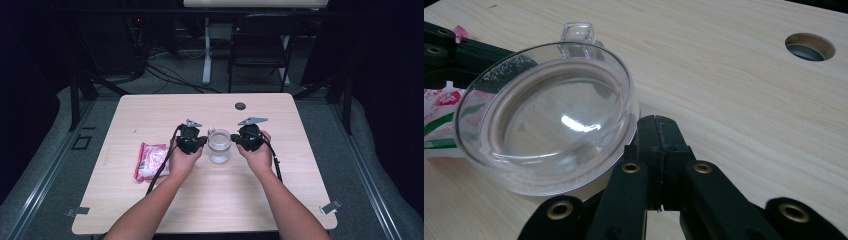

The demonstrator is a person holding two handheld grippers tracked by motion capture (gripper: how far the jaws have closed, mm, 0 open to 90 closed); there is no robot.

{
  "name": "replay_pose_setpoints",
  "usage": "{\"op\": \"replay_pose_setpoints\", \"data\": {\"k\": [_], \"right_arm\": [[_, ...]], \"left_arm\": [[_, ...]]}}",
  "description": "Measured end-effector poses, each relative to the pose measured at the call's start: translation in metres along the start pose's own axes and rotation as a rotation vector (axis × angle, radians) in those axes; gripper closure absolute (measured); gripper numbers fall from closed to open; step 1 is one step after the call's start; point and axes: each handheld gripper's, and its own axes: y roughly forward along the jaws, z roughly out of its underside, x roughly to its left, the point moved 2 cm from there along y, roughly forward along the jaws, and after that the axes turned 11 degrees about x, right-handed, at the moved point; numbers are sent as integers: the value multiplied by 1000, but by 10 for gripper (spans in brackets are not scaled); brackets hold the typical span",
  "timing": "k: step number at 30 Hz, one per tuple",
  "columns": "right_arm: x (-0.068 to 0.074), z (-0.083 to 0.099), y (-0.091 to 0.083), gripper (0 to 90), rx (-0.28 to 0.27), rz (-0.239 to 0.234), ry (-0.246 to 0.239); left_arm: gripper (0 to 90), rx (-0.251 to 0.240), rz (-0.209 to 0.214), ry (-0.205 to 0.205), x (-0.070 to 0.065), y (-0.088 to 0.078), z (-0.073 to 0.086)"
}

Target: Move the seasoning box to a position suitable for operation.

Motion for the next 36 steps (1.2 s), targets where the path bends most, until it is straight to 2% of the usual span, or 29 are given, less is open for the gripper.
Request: {"op": "replay_pose_setpoints", "data": {"k": [1, 4, 8, 10, 13, 15, 17, 19, 21, 22, 24, 25, 26, 29, 31, 33, 36], "right_arm": [[1, 0, 0, 900, 3, 1, -4], [2, 1, -1, 900, 13, 0, -9], [6, 6, -7, 900, 20, 22, -30], [8, 10, -11, 900, 20, 29, -38], [10, 22, -19, 900, 15, 32, -39], [13, 30, -25, 900, 9, 37, -28], [15, 38, -31, 900, 4, 45, -31], [18, 46, -38, 900, 1, 51, -29], [20, 51, -43, 900, -4, 51, -24], [24, 59, -50, 900, -10, 64, -24], [28, 68, -56, 900, -12, 71, -39], [31, 73, -60, 900, -15, 77, -45], [34, 80, -64, 900, -18, 67, -39], [40, 91, -73, 900, -23, 38, -37], [45, 96, -77, 900, -30, 33, -46], [50, 98, -79, 900, -25, 15, -71], [57, 97, -77, 900, -17, -3, -99]], "left_arm": [[899, 0, -9, 1, -1, 0, 0], [900, 2, 1, 5, -1, 0, 0], [900, -3, 29, 28, -2, 0, 0], [900, 9, 54, 45, -5, -1, 1], [900, 14, 58, 62, -10, -1, 3], [900, 21, 56, 98, -19, -2, 5], [900, 30, 64, 106, -22, -3, 6], [900, 33, 76, 137, -30, -3, 8], [900, 42, 92, 140, -31, -3, 8], [900, 47, 123, 153, -36, -3, 10], [900, 53, 142, 185, -40, -4, 12], [900, 53, 142, 185, -40, -4, 12], [900, 57, 156, 210, -45, -5, 14], [900, 63, 170, 231, -49, -5, 15], [899, 66, 162, 231, -51, -5, 16], [864, 72, 112, 233, -50, -7, 15], [858, 45, 93, 208, -44, -15, 18]]}}
